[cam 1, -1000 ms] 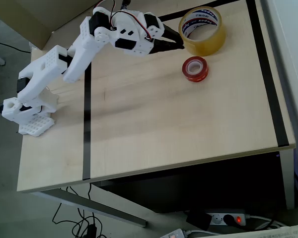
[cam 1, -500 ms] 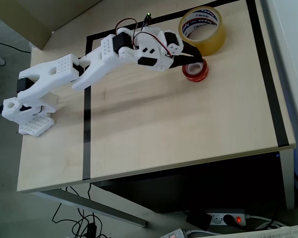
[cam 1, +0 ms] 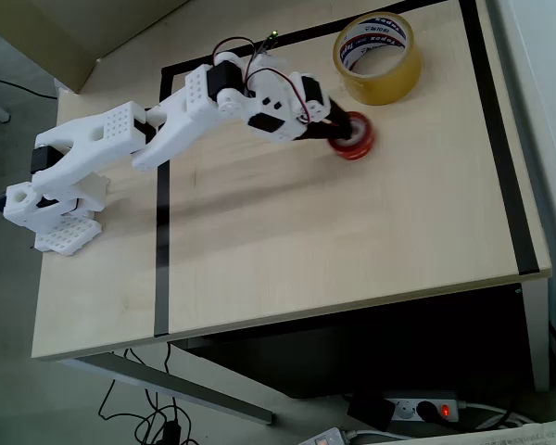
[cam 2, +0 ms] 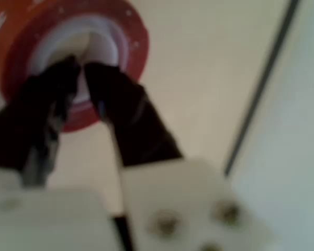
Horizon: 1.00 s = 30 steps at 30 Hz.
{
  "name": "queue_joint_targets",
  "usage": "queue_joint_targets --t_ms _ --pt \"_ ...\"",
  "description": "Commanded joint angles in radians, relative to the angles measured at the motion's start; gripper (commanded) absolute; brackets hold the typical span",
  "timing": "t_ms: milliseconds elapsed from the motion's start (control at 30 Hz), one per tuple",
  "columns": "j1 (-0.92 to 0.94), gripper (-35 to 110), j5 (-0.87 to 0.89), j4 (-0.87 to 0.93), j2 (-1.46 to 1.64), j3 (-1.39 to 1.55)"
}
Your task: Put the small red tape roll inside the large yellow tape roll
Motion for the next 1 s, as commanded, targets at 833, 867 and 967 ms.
queue_joint_targets --t_ms 833,867,967 --pt "-0.021 23 -0.063 0.407 0.445 0.064" --pt "-0.028 24 -0.066 0.407 0.457 0.115" --pt "-0.031 26 -0.069 0.407 0.499 0.225"
